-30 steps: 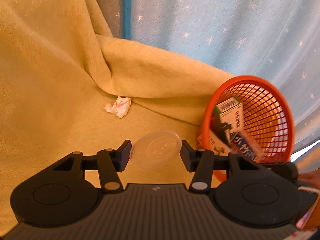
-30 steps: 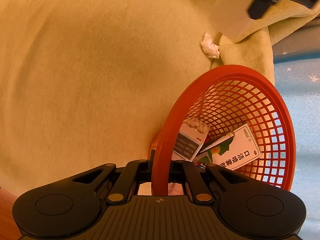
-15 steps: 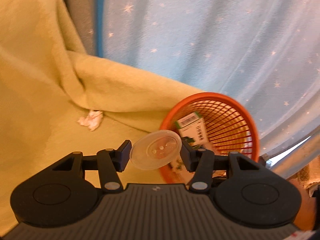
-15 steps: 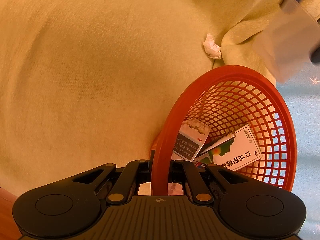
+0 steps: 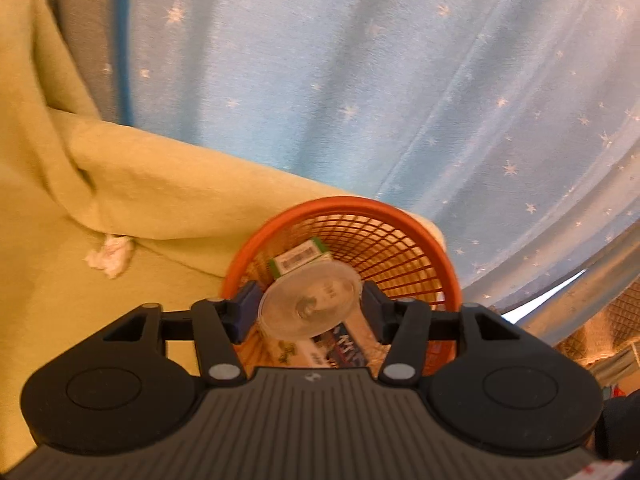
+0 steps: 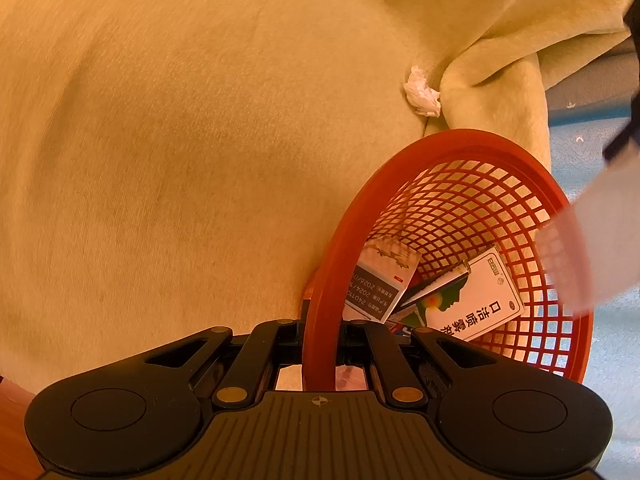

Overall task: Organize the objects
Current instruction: 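Carry the clear lid into the wastebasket and open the left tool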

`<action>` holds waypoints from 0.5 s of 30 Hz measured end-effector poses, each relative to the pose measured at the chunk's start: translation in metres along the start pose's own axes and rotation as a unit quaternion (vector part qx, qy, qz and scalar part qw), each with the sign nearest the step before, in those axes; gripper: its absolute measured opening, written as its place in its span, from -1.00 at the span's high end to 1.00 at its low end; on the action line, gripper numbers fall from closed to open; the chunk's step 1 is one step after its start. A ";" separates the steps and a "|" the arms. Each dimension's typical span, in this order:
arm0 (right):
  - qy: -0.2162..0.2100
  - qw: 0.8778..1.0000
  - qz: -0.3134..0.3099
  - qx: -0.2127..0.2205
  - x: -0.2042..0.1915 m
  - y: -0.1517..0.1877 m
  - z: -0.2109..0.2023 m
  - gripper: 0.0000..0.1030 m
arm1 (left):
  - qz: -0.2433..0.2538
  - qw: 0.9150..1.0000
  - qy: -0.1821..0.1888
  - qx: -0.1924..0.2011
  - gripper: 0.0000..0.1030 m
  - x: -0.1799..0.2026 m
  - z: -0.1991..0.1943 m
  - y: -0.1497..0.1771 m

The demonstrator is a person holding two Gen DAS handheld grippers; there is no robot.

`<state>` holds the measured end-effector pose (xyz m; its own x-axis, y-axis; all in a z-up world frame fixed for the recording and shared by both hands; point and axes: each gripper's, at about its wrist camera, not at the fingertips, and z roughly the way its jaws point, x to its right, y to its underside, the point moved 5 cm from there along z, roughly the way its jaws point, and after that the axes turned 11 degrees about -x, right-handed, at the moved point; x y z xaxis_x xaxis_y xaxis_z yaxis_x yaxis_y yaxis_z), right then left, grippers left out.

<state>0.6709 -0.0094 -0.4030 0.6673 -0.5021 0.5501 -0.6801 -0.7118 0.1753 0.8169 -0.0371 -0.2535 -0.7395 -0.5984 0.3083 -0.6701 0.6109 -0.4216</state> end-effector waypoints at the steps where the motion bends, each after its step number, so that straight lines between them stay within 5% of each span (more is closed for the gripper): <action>1: 0.000 1.000 0.001 0.000 0.000 -0.001 0.000 0.98 | 0.001 1.000 -0.001 -0.001 -0.15 0.001 0.002 -0.001; 15: -0.002 1.000 0.003 0.001 0.001 0.000 0.000 0.98 | -0.003 0.999 -0.034 -0.007 -0.15 -0.018 0.003 0.002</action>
<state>0.6715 -0.0101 -0.4024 0.6645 -0.5086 0.5475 -0.6834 -0.7100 0.1700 0.8290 -0.0270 -0.2626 -0.7299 -0.6353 0.2522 -0.6756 0.6145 -0.4075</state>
